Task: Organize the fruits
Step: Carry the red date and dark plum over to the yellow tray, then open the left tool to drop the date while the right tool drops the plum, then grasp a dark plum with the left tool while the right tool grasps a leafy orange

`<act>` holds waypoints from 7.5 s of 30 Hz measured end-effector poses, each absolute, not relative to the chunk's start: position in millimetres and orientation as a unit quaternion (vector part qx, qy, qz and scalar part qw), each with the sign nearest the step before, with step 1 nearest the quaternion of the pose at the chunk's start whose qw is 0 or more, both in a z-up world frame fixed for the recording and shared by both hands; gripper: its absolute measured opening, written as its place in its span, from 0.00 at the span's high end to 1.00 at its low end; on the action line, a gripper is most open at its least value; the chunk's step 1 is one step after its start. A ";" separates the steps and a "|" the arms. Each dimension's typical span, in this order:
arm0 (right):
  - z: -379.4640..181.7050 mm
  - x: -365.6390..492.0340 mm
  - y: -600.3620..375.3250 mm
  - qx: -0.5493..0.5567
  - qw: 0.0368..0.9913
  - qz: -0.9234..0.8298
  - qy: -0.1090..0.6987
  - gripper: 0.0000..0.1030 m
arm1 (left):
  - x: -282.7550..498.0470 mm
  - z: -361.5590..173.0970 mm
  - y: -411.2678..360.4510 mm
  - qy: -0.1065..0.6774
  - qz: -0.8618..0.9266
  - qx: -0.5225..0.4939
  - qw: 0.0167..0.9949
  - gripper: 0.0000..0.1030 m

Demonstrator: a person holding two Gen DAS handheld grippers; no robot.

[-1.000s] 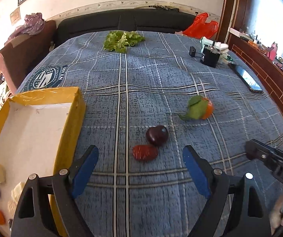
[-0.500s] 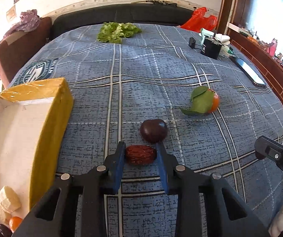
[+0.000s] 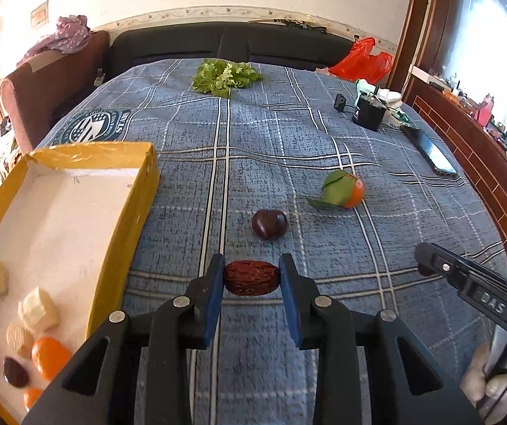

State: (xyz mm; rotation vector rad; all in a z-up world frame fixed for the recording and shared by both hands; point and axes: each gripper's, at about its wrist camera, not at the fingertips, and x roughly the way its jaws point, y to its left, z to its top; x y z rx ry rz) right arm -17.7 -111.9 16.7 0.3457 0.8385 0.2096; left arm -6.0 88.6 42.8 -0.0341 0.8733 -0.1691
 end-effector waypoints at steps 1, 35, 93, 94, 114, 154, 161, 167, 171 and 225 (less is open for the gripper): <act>16.9 -18.0 -112.0 0.166 0.894 0.100 0.404 0.68 | -9.1 42.7 88.0 0.424 -0.083 -0.021 0.902 0.71; 13.5 -18.5 -103.1 0.128 0.900 0.061 0.411 0.69 | -84.8 61.7 85.2 0.412 -0.142 -0.071 0.897 0.71; 61.5 -63.5 -46.2 0.107 0.906 0.122 0.392 0.68 | -100.2 73.8 101.8 0.399 -0.177 -0.107 0.894 0.71; 62.0 -62.9 -43.8 0.105 0.905 0.124 0.392 0.68 | -99.6 74.1 103.8 0.398 -0.177 -0.110 0.893 0.71; 94.3 -35.8 71.9 0.055 0.892 0.237 0.381 0.67 | -72.9 112.1 249.9 0.346 -0.039 -0.123 0.929 0.71; 83.1 -0.3 157.6 0.021 0.870 0.280 0.406 0.56 | -48.3 108.2 325.7 0.389 0.031 -0.213 0.896 0.28; 145.4 -31.1 74.6 0.043 0.907 0.229 0.351 0.54 | -90.7 165.7 283.9 0.352 -0.060 -0.230 0.905 0.25; 241.1 -68.4 -20.7 0.050 0.946 0.170 0.272 0.52 | -126.6 227.4 242.0 0.300 -0.105 -0.198 0.927 0.23; 314.3 -93.2 -58.9 0.038 0.968 0.132 0.211 0.48 | -136.6 268.1 219.1 0.272 -0.115 -0.167 0.941 0.21; 12.9 48.2 -110.2 0.213 0.869 0.113 0.432 0.61 | 60.0 17.6 83.2 0.476 -0.099 -0.061 0.872 0.48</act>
